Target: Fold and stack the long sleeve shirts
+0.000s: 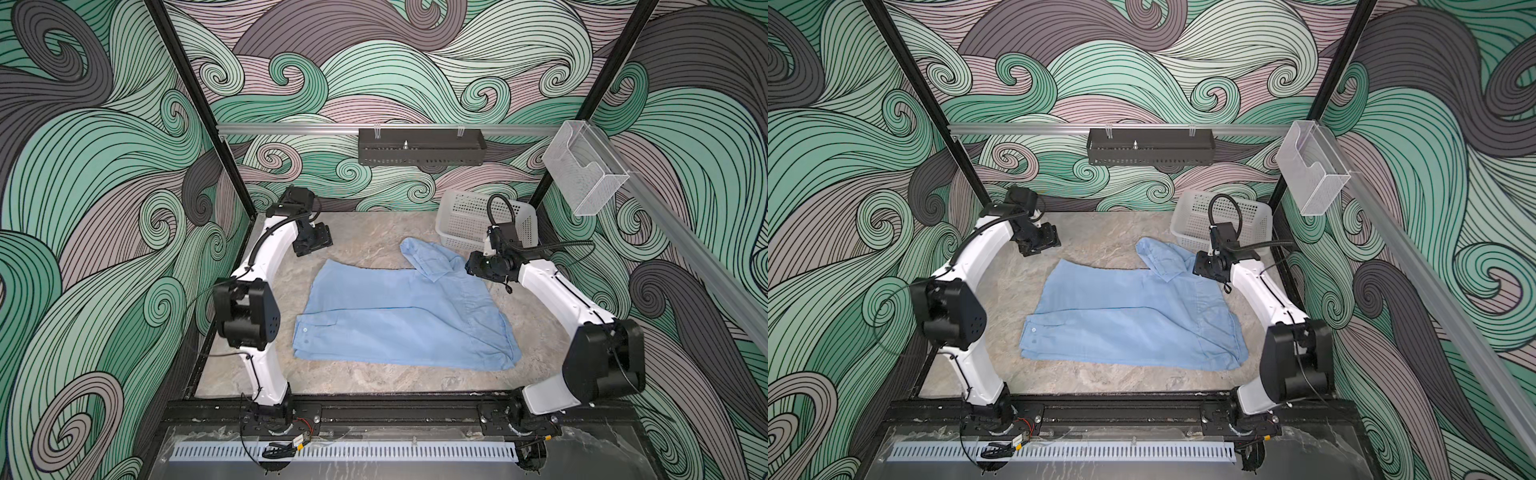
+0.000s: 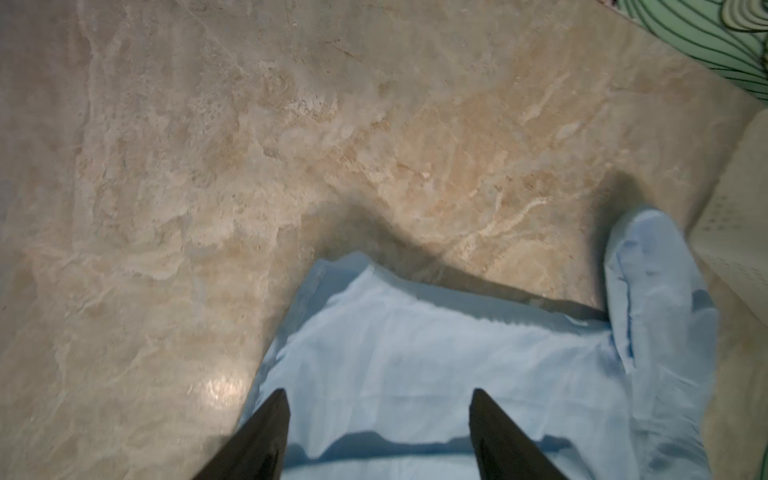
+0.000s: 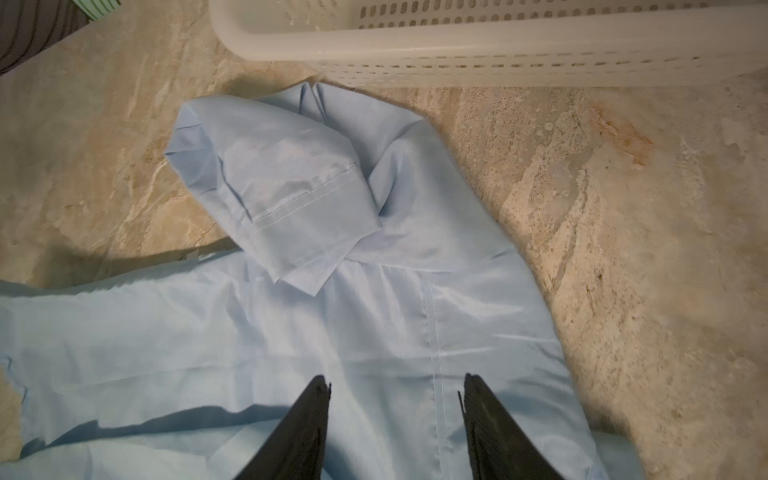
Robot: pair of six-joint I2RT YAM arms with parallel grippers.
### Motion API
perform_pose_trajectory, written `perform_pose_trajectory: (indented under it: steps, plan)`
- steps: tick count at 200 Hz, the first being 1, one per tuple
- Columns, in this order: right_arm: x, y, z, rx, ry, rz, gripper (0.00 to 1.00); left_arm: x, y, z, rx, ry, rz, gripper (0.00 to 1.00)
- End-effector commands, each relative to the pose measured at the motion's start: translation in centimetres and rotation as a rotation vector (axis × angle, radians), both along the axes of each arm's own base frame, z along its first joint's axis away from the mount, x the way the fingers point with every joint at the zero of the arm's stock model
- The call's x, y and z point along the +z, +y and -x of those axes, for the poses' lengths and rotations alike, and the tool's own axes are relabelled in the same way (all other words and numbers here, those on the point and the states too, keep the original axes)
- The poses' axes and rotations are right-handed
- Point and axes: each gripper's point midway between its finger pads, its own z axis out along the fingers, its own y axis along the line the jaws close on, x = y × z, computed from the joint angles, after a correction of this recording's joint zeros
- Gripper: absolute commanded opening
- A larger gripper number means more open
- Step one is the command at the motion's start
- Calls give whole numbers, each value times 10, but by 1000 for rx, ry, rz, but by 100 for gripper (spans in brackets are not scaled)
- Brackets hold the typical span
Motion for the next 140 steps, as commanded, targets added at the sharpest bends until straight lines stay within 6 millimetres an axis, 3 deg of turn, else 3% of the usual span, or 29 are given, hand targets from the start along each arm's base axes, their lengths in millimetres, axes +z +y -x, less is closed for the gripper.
perform_pose_trajectory:
  steps: [1,34,67,115,140]
  plan:
    - [-4,5,-34,38,-49,3,57,-18,12,-1,-16,87,8,73]
    - [-26,8,-65,35,-19,14,60,-41,20,-16,-53,120,-2,73]
    - [-46,3,-88,-3,20,22,61,-51,1,-19,-129,151,98,73]
    - [-62,-27,-116,-95,49,50,63,-57,-21,-10,-207,179,219,73]
    - [-59,-36,-124,-116,38,50,64,-64,-26,-4,-224,202,251,73]
